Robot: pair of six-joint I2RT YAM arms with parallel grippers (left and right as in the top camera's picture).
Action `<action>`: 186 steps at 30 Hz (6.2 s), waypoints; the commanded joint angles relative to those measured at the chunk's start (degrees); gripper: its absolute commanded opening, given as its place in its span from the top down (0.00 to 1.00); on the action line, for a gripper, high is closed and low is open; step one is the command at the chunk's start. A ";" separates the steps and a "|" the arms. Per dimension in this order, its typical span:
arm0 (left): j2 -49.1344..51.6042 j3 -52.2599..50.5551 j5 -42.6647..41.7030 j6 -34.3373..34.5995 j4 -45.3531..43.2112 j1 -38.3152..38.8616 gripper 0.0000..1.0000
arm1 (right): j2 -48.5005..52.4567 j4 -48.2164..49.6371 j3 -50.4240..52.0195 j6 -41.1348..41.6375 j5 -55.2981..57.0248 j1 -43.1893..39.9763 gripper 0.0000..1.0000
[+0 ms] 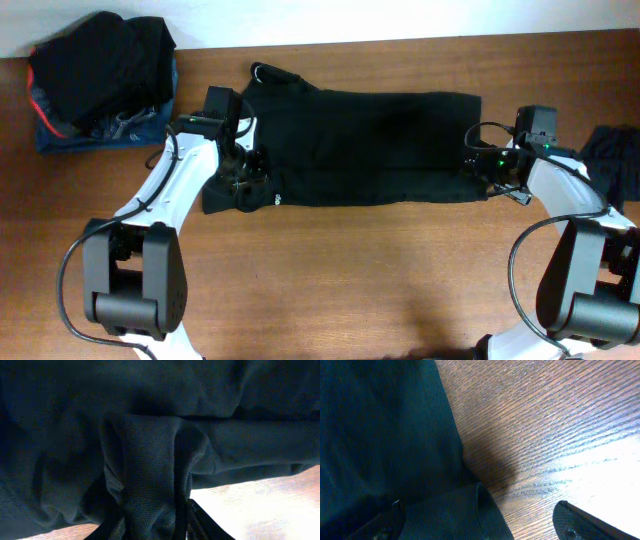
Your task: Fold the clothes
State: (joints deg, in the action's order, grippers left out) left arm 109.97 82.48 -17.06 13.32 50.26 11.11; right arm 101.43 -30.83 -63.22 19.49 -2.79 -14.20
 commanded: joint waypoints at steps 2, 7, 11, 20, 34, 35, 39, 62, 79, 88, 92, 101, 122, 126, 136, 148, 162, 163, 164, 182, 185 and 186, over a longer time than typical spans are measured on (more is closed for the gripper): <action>0.28 0.96 -1.57 0.11 -0.15 -0.42 0.59 | 0.20 -0.02 -0.63 0.31 0.92 0.31 0.01; 0.35 0.94 6.21 0.11 1.81 -0.42 0.47 | 0.20 -0.04 -0.63 0.31 0.92 0.31 0.01; 1.49 0.94 6.80 0.13 3.23 -0.42 0.43 | 0.20 -0.04 -0.63 0.33 0.90 0.31 0.01; 7.30 0.92 6.91 -0.11 4.02 -0.44 0.35 | 0.20 -0.66 -0.63 0.28 0.92 0.31 0.01; 7.28 0.94 5.90 -0.11 7.50 -0.46 0.69 | 0.20 -0.63 -0.63 0.31 0.92 0.31 0.01; 7.28 0.94 5.88 -0.11 7.52 -0.46 0.75 | 0.20 -0.63 -0.63 0.31 0.92 0.31 0.01; 7.21 2.12 5.29 -0.11 8.68 -0.46 0.82 | 0.20 -0.63 -0.63 0.31 0.92 0.31 0.01; 7.26 13.35 4.07 -0.09 -2.99 -0.46 0.76 | 0.20 -0.70 -0.63 0.31 0.92 0.31 0.01; 15.15 13.25 15.13 -0.09 -11.63 -0.48 0.76 | 0.20 -1.38 -0.63 0.31 0.92 0.31 0.01; 15.69 14.38 15.80 -4.02 -15.74 -0.46 0.17 | 0.22 -1.33 0.02 -0.02 0.92 0.31 0.01; 15.37 21.05 15.80 -5.33 -8.90 -0.46 0.01 | 0.02 -0.92 -0.17 -3.10 0.90 0.33 0.01; 11.72 32.37 15.87 -5.27 24.33 -0.59 0.01 | -9.29 -3.69 -3.02 -16.52 -13.57 9.05 0.01; 11.74 8.20 10.43 -6.14 21.14 -0.35 0.33 | 1.46 -1.42 -2.95 14.08 -11.80 31.78 0.96; 11.80 8.20 10.93 -6.19 17.64 -0.37 0.34 | 2.97 -1.44 -2.95 14.29 -11.82 31.78 0.96; 11.85 5.88 18.58 -6.10 17.92 -1.49 0.33 | 5.11 -0.24 -2.95 15.32 -11.78 31.78 0.95; 11.85 4.33 18.56 -6.12 18.32 -5.38 0.33 | 8.59 1.40 -2.95 17.46 -11.78 31.78 0.96; 11.85 4.33 18.56 -6.12 18.27 -5.38 0.33 | 8.59 8.35 -3.02 16.96 -11.56 28.20 0.91; 11.85 4.33 18.56 -6.12 18.27 -5.38 0.33 | 8.59 9.51 -3.02 16.79 -11.54 27.67 0.89; 11.85 4.33 18.56 -6.12 18.25 -5.38 0.33 | 8.59 10.51 -3.02 16.79 -11.54 27.36 0.89; 7.67 5.38 18.36 -6.12 18.29 -5.33 0.38 | 3.26 9.53 -7.89 8.72 1.18 19.56 0.89; 1.62 6.38 18.32 -6.14 18.29 -4.83 0.38 | 0.07 -2.16 -12.66 5.31 -0.02 16.20 0.86; -0.70 6.40 18.12 -6.14 18.29 -4.42 0.38 | -0.87 -7.10 -14.51 4.31 0.00 15.23 0.85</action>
State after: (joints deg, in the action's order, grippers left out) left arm 118.54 87.15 0.93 7.68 68.45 5.98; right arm 106.48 -31.22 -71.99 27.83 -2.79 3.77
